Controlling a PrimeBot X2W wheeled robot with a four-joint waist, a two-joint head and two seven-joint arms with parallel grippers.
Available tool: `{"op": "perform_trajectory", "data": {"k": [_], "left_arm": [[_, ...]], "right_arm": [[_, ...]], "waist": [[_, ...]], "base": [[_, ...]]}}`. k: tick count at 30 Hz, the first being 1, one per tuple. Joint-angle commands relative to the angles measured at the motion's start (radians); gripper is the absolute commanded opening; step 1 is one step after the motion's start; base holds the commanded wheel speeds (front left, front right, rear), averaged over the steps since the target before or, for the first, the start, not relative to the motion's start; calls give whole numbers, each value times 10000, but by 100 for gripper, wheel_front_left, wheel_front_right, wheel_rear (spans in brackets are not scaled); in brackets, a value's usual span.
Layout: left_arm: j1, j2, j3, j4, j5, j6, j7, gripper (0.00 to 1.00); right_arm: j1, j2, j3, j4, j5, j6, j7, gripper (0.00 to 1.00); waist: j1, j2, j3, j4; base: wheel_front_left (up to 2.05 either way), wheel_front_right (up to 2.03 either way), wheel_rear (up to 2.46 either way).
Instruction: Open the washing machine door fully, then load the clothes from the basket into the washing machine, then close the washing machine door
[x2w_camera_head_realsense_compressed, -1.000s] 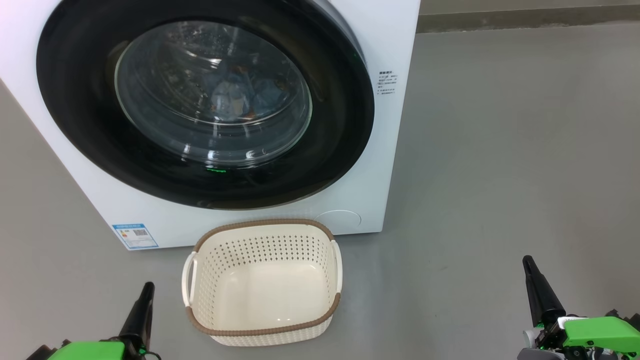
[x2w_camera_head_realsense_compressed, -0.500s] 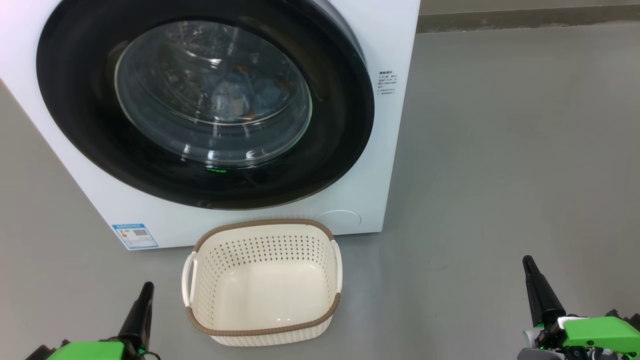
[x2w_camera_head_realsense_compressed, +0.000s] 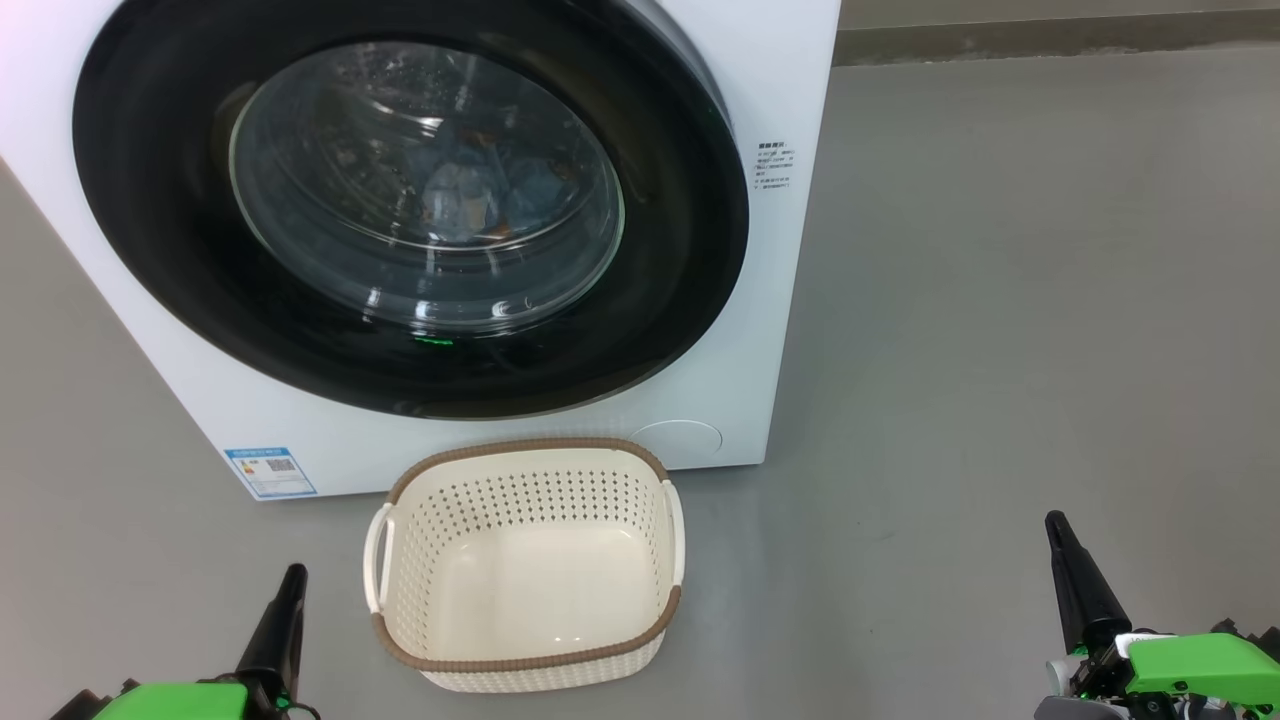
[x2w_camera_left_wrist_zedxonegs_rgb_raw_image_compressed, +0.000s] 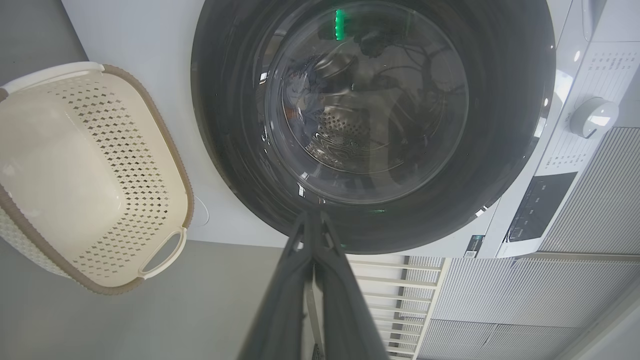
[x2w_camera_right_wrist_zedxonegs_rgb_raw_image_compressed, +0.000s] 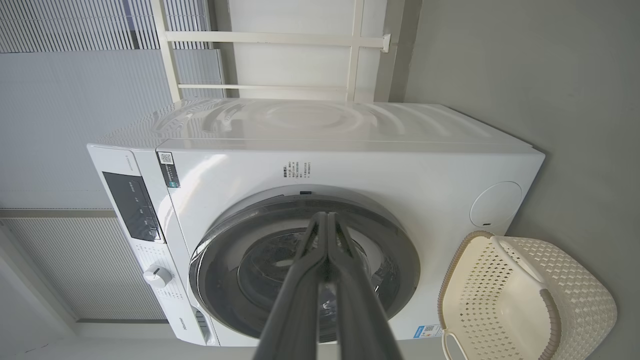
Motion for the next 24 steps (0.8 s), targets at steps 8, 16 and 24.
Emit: {"op": "perform_trajectory", "data": {"k": [8,16,24], "left_arm": [[-413,219,352,-267,-74,-73,59,0],[-413,219,352,-267,-74,-73,59,0],[-413,219,352,-268,-74,-73,59,0]], "right_arm": [[-403,-37,221,-253,40,17,80,0],[-403,-37,222,-253,41,17,79,0],[-403,-37,222,-253,41,17,79,0]], "waist": [[0,0,0,0],[0,0,0,0],[0,0,0,0]], "base": [[0,0,0],[0,0,0],[0,0,0]]}}
